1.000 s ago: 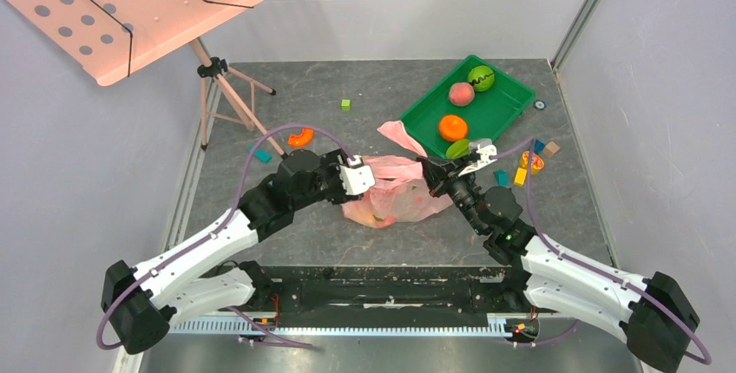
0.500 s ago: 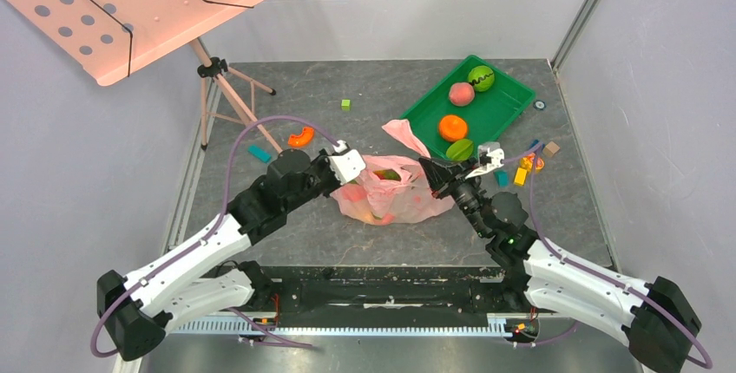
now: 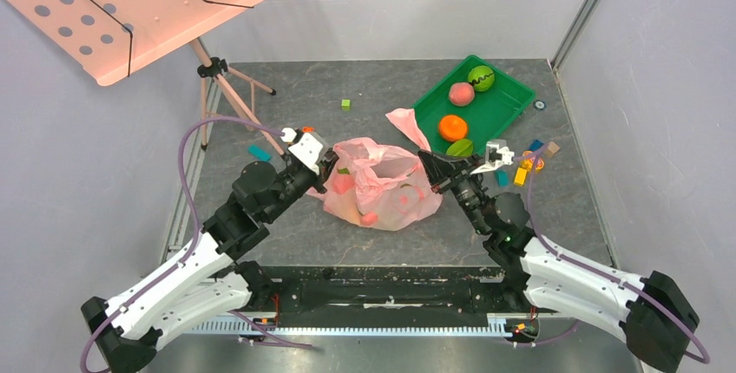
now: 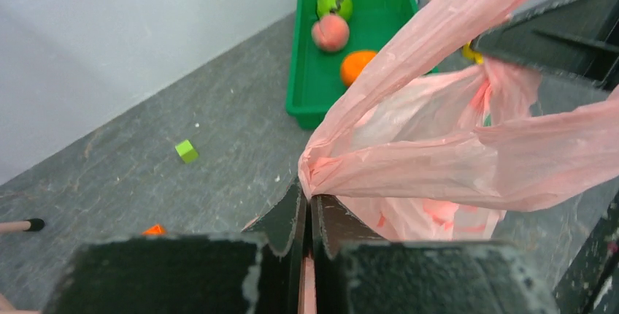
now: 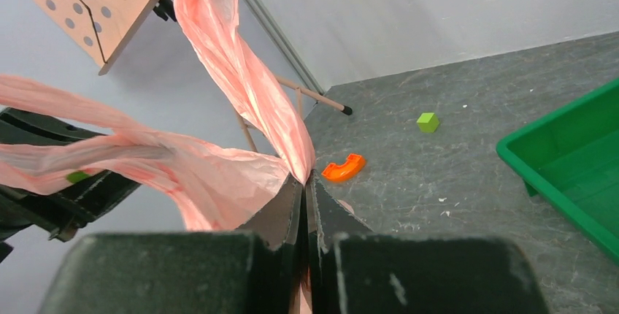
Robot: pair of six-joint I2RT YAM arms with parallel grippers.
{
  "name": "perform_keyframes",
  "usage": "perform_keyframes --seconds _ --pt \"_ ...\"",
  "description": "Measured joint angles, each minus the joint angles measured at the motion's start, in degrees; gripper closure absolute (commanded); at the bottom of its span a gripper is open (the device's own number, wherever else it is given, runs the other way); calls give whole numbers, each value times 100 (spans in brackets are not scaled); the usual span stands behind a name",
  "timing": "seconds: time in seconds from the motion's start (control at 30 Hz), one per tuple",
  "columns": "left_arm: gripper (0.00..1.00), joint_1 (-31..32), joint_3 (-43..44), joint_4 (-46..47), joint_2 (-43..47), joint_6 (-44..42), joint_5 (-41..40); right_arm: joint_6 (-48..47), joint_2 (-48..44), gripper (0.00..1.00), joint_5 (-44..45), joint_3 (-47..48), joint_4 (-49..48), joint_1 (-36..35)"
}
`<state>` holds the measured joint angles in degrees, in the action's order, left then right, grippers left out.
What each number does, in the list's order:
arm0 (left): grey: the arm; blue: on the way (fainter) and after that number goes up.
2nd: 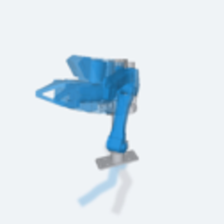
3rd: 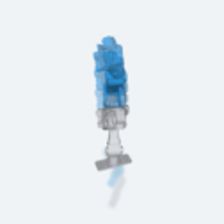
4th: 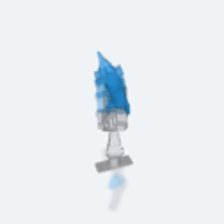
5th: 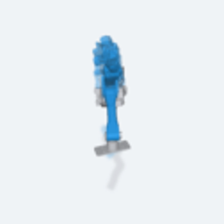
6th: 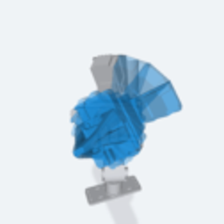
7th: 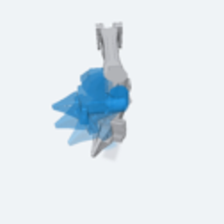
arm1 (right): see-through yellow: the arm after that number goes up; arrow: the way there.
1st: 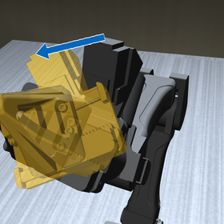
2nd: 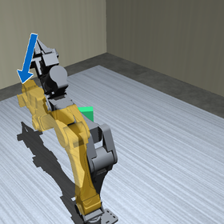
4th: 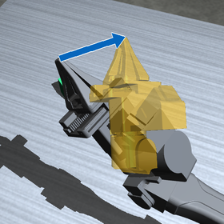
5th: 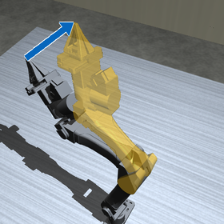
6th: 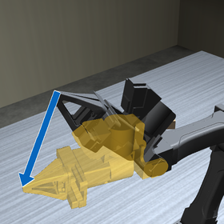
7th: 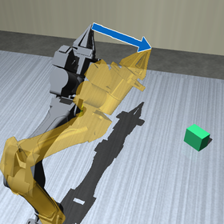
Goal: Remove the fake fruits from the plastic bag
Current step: Adjust the plastic bag at the center of the board.
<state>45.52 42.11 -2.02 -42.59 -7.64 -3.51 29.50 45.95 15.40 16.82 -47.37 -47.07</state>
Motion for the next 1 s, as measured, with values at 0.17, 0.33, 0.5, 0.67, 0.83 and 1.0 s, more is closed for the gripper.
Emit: perform_keyframes --seconds 0.17,0.33,0.5,0.67,0.83,1.0 --pt "98 -4 -13 549 57 103 -223 -254 560 100 59 675 52 0" --pt "98 -7 -146 1213 68 109 -247 -699 809 100 144 1086 -26 9" --pt "98 -55 -544 1891 74 109 -358 -1156 1008 100 269 1091 -470 129" --pt "98 -153 -767 2505 -79 149 -498 -1416 1416 100 197 1091 -844 439" --pt "93 -186 -1132 2789 -13 269 -153 -1499 1438 96 -94 741 -1067 568" --pt "83 -195 -1482 2677 232 546 728 -1467 1064 54 -538 105 -1054 568"
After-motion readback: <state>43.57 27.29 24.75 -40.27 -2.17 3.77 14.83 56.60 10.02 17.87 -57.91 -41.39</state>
